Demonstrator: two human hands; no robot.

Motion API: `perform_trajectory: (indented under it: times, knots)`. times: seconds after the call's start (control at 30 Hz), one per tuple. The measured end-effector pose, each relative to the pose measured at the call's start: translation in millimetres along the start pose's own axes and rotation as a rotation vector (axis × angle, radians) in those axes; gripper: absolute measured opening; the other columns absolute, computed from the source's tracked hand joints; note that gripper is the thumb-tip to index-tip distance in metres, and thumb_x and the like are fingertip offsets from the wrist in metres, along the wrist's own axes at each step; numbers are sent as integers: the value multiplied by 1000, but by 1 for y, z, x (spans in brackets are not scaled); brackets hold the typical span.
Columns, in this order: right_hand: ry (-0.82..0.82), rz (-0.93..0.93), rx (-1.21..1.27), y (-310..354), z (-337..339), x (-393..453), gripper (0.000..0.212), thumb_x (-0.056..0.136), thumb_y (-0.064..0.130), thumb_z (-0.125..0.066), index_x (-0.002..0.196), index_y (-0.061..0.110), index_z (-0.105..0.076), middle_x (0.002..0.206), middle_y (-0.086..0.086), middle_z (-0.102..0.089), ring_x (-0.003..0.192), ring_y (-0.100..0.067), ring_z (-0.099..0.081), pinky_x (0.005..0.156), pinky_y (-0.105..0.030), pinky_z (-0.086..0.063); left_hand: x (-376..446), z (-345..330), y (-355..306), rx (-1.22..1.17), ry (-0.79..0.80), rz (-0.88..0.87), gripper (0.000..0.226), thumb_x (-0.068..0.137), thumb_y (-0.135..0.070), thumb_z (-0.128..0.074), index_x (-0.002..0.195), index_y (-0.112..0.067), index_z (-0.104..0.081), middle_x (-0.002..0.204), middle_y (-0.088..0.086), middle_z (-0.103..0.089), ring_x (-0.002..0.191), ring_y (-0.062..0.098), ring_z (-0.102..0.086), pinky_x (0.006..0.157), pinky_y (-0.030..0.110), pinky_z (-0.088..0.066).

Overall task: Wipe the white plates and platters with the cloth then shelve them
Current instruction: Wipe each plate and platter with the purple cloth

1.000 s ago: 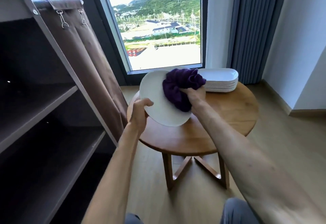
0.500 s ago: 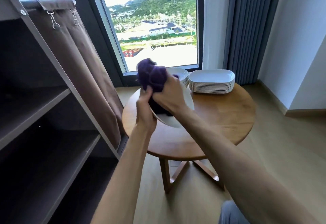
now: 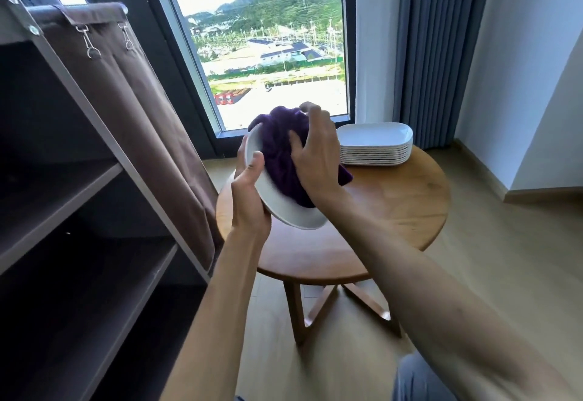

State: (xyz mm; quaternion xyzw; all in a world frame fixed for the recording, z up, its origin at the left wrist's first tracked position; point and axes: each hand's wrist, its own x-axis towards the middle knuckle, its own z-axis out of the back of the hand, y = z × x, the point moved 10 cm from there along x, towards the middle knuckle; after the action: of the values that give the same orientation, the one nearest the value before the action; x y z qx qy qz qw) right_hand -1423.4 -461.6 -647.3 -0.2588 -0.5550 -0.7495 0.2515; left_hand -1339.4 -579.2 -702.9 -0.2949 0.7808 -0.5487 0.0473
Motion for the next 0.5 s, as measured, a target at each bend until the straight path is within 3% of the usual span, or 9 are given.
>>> perform_trajectory:
  times: [0.1, 0.17, 0.23, 0.27, 0.33, 0.43, 0.5]
  knots:
    - [-6, -38, -37, -6, -4, -14, 26, 97, 16, -54, 119, 13, -67, 123, -8, -62, 106, -27, -59, 87, -44, -51, 1, -11, -8, 95, 20, -78, 55, 94, -33, -55, 148, -25, -48, 139, 12, -61, 128, 33, -59, 106, 50, -51]
    - [81, -106, 18, -9, -13, -31, 34, 93, 31, -54, 121, 21, -70, 127, -3, -62, 112, -20, -59, 96, -25, -40, 6, -11, -9, 107, -4, -95, 54, 94, -30, -56, 147, -23, -49, 137, 12, -63, 127, 32, -60, 109, 52, -49]
    - [132, -87, 140, -3, -16, -42, 35, 88, 29, -59, 119, 20, -74, 122, -3, -67, 111, -15, -61, 102, -13, -34, 11, -4, -4, 90, -55, -76, 55, 96, -28, -55, 148, -17, -47, 131, 15, -65, 122, 32, -63, 108, 50, -50]
    - [140, -49, 244, 4, -15, -45, 32, 87, 21, -63, 116, 16, -76, 116, -4, -70, 109, -14, -63, 105, -20, -41, 11, 0, 0, 47, -77, -50, 55, 96, -29, -55, 148, -13, -48, 127, 16, -66, 119, 33, -64, 105, 48, -52]
    - [144, 35, 399, 17, -12, -42, 25, 85, 5, -68, 107, 8, -79, 106, -5, -73, 102, -15, -67, 95, -36, -53, 9, 8, 10, -72, -94, 14, 55, 96, -34, -58, 143, -5, -54, 123, 17, -68, 118, 33, -64, 102, 44, -53]
    - [159, 95, 388, 27, -18, -30, 17, 84, 4, -75, 100, 8, -81, 98, -5, -72, 94, -14, -67, 86, -35, -55, 8, 10, 14, -117, -91, 51, 48, 101, -37, -57, 137, -6, -61, 127, 17, -69, 126, 35, -62, 110, 50, -48]
    - [136, 37, 326, 23, -26, -17, 15, 84, 11, -77, 98, 11, -80, 98, -4, -71, 92, -14, -67, 85, -35, -55, 7, 11, 11, -69, -114, 35, 43, 103, -31, -52, 141, -12, -58, 131, 14, -68, 128, 33, -61, 111, 51, -48]
